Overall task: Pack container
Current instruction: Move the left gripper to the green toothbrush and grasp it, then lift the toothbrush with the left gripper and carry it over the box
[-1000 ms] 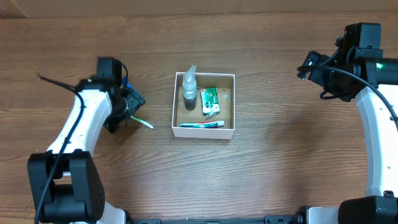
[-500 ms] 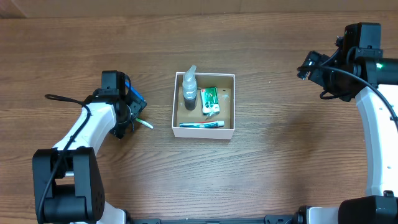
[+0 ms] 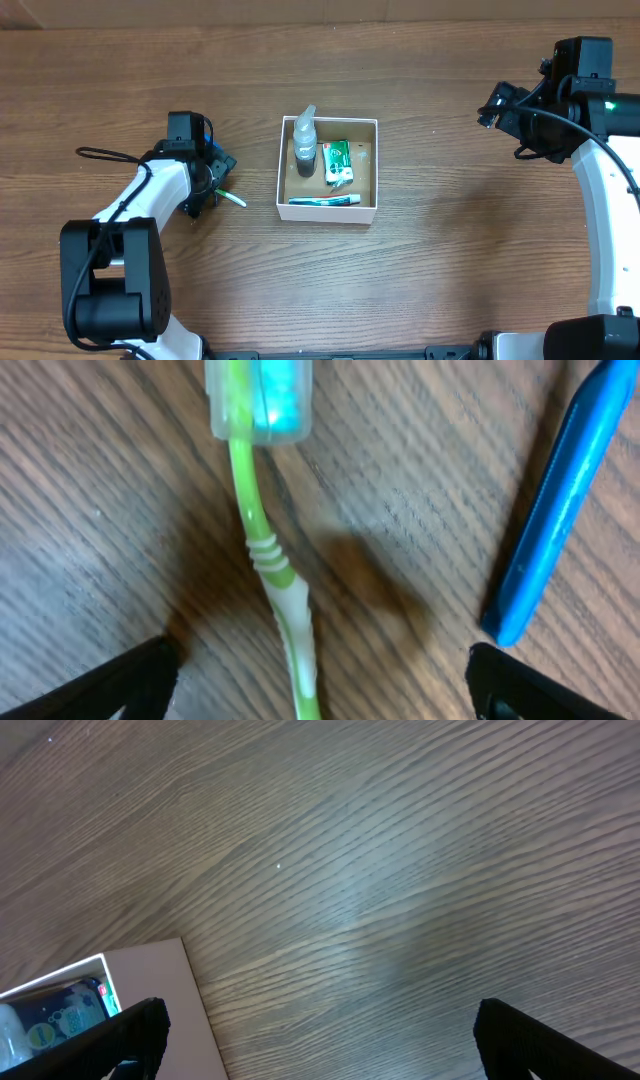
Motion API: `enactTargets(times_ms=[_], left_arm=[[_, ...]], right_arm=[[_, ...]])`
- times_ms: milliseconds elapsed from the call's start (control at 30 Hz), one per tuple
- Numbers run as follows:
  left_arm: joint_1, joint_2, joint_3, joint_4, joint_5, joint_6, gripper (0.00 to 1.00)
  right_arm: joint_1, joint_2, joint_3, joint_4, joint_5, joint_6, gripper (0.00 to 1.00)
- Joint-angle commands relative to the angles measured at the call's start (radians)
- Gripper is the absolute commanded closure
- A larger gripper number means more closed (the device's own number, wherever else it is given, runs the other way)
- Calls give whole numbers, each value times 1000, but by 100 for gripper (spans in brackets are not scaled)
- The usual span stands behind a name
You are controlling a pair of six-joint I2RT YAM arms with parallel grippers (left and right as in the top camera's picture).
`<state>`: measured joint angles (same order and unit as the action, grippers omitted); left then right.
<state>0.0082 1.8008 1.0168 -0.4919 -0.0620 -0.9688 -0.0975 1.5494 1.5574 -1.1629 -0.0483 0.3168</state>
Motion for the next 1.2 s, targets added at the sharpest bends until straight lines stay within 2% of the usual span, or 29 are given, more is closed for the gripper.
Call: enactTargets(times_ms=[0, 100, 267, 367, 433, 533, 600, 633, 733, 800, 833, 967, 1167], left_arm=[[6, 84, -32, -12, 11, 31, 19], [6, 84, -32, -81, 11, 58, 30], [6, 84, -32, -206, 10, 75, 34], [6, 84, -32, -254, 10, 75, 46], [6, 84, -32, -264, 7, 76, 51], [6, 84, -32, -263, 6, 102, 67], [6, 84, -32, -259, 2, 112, 73], [6, 84, -32, -250, -1, 134, 78], [6, 84, -32, -219, 0, 212, 81], [6, 84, -32, -214, 2, 253, 88], [6, 84, -32, -212, 3, 280, 96], [6, 84, -31, -209, 27, 336, 93], [7, 81, 8, -232, 83, 402, 96]], right_arm=[[-1, -5, 11, 5, -5, -3, 0], [-1, -5, 11, 5, -5, -3, 0], [-1, -5, 11, 5, -5, -3, 0], [-1, -5, 11, 5, -5, -3, 0], [-1, -5, 11, 5, -5, -3, 0], [-1, -5, 11, 5, -5, -3, 0], [-1, -5, 11, 5, -5, -3, 0], [-1, -5, 11, 5, -5, -3, 0], [-1, -5, 11, 5, -5, -3, 0], [-1, -5, 11, 5, -5, -3, 0], [-1, -5, 11, 5, -5, -3, 0], [-1, -5, 11, 5, -5, -3, 0], [-1, -5, 11, 5, -5, -3, 0]])
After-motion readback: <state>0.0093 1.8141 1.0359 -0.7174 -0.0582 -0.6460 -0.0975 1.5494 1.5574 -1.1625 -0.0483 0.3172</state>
